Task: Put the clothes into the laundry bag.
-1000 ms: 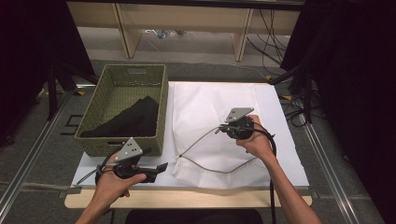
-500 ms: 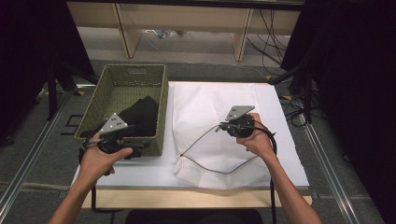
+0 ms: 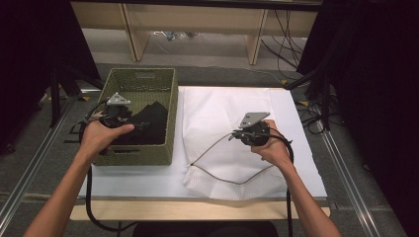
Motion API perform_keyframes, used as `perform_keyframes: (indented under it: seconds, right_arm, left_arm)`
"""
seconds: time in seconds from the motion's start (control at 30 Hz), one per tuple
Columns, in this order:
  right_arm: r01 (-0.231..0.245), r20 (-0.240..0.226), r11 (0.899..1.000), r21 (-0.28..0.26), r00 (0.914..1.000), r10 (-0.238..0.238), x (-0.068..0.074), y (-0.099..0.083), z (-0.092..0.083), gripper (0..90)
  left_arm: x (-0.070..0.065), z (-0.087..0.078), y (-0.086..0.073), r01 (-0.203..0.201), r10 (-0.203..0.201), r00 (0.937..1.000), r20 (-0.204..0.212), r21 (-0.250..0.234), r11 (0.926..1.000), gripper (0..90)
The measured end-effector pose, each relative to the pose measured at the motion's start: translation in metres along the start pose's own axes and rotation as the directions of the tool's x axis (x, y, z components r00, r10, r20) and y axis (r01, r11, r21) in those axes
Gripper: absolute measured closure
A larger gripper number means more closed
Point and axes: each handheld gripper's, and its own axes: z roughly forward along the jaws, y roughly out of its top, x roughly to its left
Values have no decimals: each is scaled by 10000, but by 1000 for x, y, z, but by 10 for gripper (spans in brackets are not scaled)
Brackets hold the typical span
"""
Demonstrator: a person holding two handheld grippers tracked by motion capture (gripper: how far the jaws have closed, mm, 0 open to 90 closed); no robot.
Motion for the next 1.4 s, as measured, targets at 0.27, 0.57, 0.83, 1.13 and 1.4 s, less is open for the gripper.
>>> perform_keyframes:
  seconds: [0.27, 0.57, 0.83, 1.13, 1.4]
  right_arm:
    - [415, -100, 9991, -107, 9991, -416, -2, 1, 1, 881]
    - [41, -137, 10000, 11, 9999, -41, 2, 0, 0, 881]
    - [226, -195, 9997, -33, 9996, -227, 0, 0, -1, 881]
    - [272, -234, 9996, -9, 9994, -272, 0, 0, -1, 881]
    - [116, -230, 9999, 76, 9997, -114, 1, -1, -1, 881]
  left_arm:
    - [23, 28, 5, 184, -169, 9995, -265, 550, 9983, 194]
    - [35, 53, 7, -157, 192, 9996, -183, 1784, 9838, 201]
    - [43, 70, -1, -251, 323, 9991, -282, 2271, 9735, 193]
    - [45, 91, -25, -162, -13, 9987, 507, 3421, 9395, 142]
    - [43, 95, -24, -199, 107, 9996, 264, 3789, 9252, 282]
